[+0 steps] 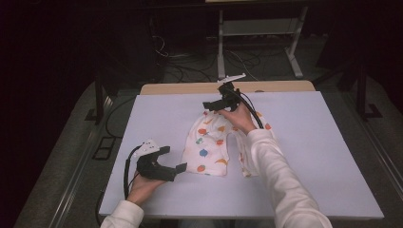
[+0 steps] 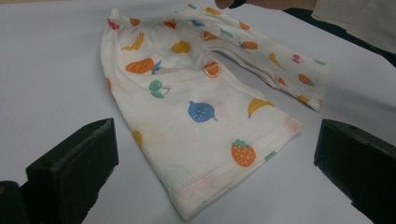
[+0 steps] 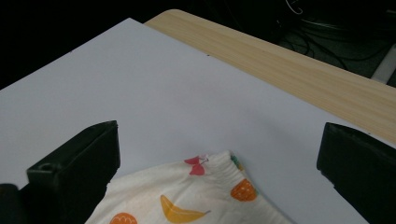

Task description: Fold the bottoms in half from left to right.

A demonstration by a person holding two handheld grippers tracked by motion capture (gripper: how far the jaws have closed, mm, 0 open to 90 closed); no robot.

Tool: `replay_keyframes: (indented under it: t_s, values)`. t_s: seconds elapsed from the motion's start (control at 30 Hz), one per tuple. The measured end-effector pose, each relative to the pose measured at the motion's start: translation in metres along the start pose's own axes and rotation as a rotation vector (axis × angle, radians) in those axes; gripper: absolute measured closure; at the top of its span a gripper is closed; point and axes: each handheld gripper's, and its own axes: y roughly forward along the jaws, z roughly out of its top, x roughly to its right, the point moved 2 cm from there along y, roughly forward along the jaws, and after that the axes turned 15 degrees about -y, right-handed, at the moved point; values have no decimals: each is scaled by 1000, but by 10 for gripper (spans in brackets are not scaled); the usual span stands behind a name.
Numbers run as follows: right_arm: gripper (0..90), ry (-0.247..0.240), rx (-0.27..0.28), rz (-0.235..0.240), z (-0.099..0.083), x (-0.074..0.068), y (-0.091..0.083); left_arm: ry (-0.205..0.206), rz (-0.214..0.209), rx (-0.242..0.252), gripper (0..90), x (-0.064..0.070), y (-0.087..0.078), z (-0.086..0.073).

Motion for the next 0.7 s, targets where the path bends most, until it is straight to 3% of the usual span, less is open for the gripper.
replay_keyframes:
  t_s: [0.3,0.7]
  values:
    - [0,27,-5,5,-4,-5,26,0,-4,0,0,0,0,0]
    - [132,63,-22,-32,-14,-6,44,8,-9,-6,0,1,1,0]
